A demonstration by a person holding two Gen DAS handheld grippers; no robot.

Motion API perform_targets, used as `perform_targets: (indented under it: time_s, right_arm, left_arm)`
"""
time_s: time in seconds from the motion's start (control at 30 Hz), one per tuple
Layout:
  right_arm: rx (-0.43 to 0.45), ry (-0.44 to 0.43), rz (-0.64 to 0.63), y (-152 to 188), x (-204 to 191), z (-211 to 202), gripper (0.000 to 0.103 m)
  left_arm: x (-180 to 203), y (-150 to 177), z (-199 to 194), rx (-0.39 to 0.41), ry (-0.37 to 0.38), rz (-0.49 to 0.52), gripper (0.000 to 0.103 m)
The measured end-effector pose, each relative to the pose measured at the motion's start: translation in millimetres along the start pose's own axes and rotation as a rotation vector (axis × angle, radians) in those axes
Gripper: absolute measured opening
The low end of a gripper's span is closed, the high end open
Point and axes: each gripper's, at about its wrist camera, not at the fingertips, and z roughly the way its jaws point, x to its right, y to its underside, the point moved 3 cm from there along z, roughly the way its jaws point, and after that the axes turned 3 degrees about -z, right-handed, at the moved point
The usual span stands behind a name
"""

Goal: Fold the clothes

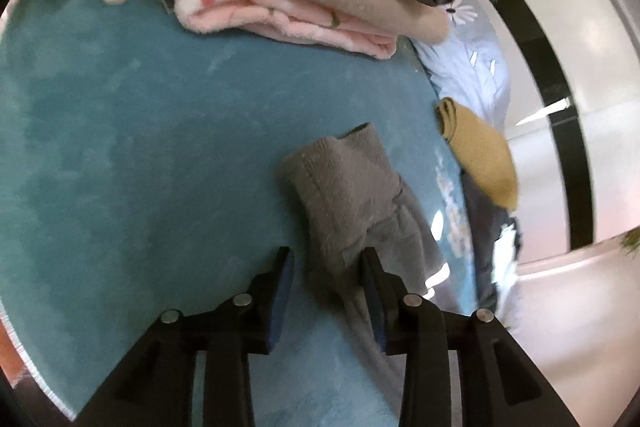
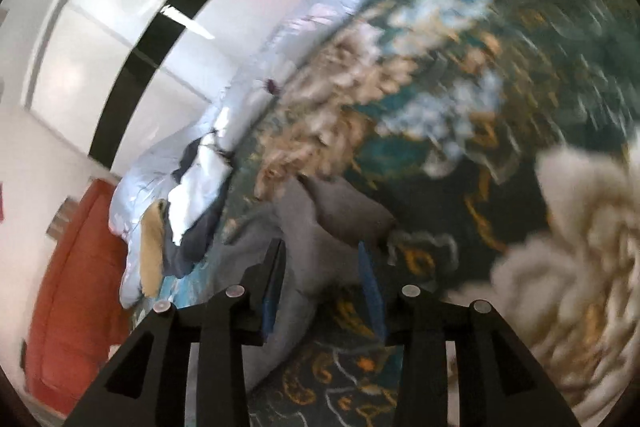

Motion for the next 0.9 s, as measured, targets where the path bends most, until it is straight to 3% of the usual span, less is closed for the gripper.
perform_targets:
  time_s: [0.13, 0.23, 0.4, 0.5, 0.7, 0.73, 0.77, 0.83, 0.9]
  right_arm:
    - [-0.061, -0.031, -0.096, -27, -29, 26, 0.04]
    - [-0.136, 0.007, -0.132, -43, -38, 62, 0.04]
    - [-0.211, 0.079, -0.114, -61, -26, 106, 0.04]
    - [-0.264, 0.049, -0.061, -59, -19, 118, 0.04]
    - [-0.283, 0.035, -0.157, -51, -37, 120, 0.041]
    - [-0.276, 0.035, -0.166, -51, -40, 119, 0.038]
    - [-0.274, 0.023, -0.18, -51, -43, 118, 0.026]
    - [-0.284, 0.007, -0.216, -48, -50, 117, 0.014]
    - [-0.308, 0.015, -0.275, -44, -59, 119, 0.014]
  left_arm:
    - [11, 13, -15, 0.049, -0.048, 0.064, 0.038]
    - [20, 23, -22, 0.072, -0.062, 0.11, 0.038]
    - [37, 47, -18, 0.017, -0.048, 0.203, 0.038]
    - [47, 61, -8, -0.021, -0.032, 0.252, 0.038]
    - [84, 90, 1, -0.071, 0.023, 0.381, 0.041]
    - [85, 94, 4, -0.083, 0.023, 0.389, 0.041]
    - [87, 98, 7, -0.095, 0.023, 0.395, 0.041]
    - [90, 105, 13, -0.119, 0.022, 0.409, 0.041]
    - [90, 108, 16, -0.127, 0.015, 0.413, 0.041]
